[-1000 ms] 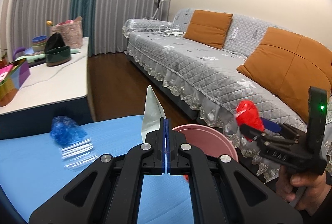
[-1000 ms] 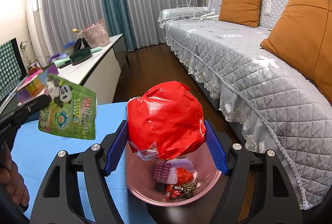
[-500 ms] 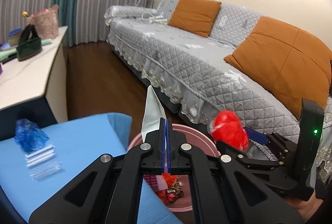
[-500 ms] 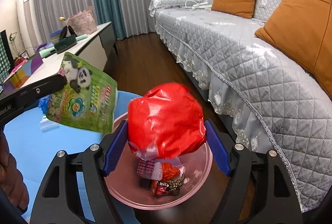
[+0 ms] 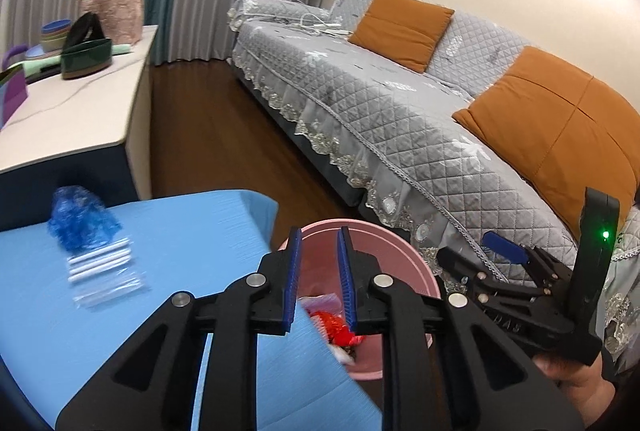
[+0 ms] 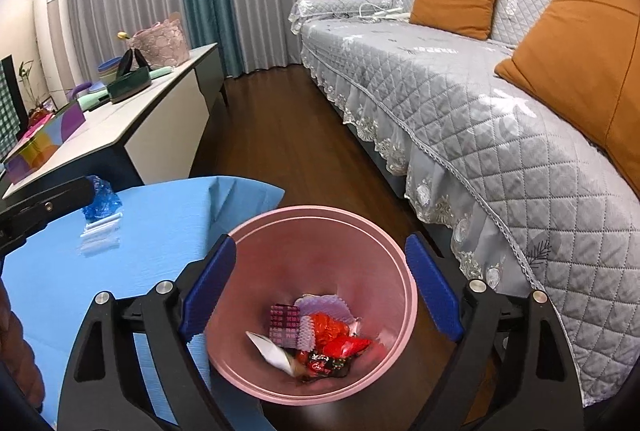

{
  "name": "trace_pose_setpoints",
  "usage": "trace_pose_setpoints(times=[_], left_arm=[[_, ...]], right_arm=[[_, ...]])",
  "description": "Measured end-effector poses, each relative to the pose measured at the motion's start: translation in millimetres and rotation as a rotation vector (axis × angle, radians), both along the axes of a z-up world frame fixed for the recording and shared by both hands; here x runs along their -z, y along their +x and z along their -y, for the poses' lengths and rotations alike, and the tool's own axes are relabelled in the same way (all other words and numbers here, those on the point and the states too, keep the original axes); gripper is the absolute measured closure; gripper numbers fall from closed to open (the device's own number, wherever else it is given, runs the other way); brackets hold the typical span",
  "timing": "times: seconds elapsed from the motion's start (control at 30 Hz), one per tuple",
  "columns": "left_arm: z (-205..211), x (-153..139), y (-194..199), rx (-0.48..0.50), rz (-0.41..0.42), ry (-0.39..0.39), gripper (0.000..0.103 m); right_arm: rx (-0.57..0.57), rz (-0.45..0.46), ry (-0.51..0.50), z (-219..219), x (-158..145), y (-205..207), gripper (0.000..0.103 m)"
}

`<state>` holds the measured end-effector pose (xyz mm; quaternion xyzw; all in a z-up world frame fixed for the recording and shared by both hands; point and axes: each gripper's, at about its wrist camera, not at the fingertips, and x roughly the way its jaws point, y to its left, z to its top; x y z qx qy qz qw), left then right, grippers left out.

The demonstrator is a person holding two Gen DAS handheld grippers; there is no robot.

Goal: Collect trash
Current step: 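Open both grippers to drop the packet and red bag into the pink bin, then move both open grippers back toward the blue bag and straw packet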

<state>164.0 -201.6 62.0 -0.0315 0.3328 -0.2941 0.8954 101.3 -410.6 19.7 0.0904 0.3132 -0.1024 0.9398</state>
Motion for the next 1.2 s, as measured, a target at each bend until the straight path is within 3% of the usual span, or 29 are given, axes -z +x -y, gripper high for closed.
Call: trace_pose_setpoints(times=[0.23,0.5,0.7,0.9,1.2], left_arm=[[-50,-2,-11,-0.064,0.022,0.009,0.085],[-100,23,-13,-0.165,0.023,0.035,0.085],[-123,39,-9,-0.226,0.021,0.061,0.085],[-161,50,7,-0.334,-0.005,0.037,0.085],[-218,70,35,-0.487,-0.058,0.003,0.085]], right_arm=[[-0.018,0.047,-0.012,-19,-13,-8,0.027],[-0.049,0.067,-0.016,-38,-15,-10,0.056],[-0.072,0.071,0.014,-50,-15,-3,0.071],[-0.128,0.091,0.031,-68,-14,9,0.077],[-0.233,0.066,0.136,-110,1,46,0.076]])
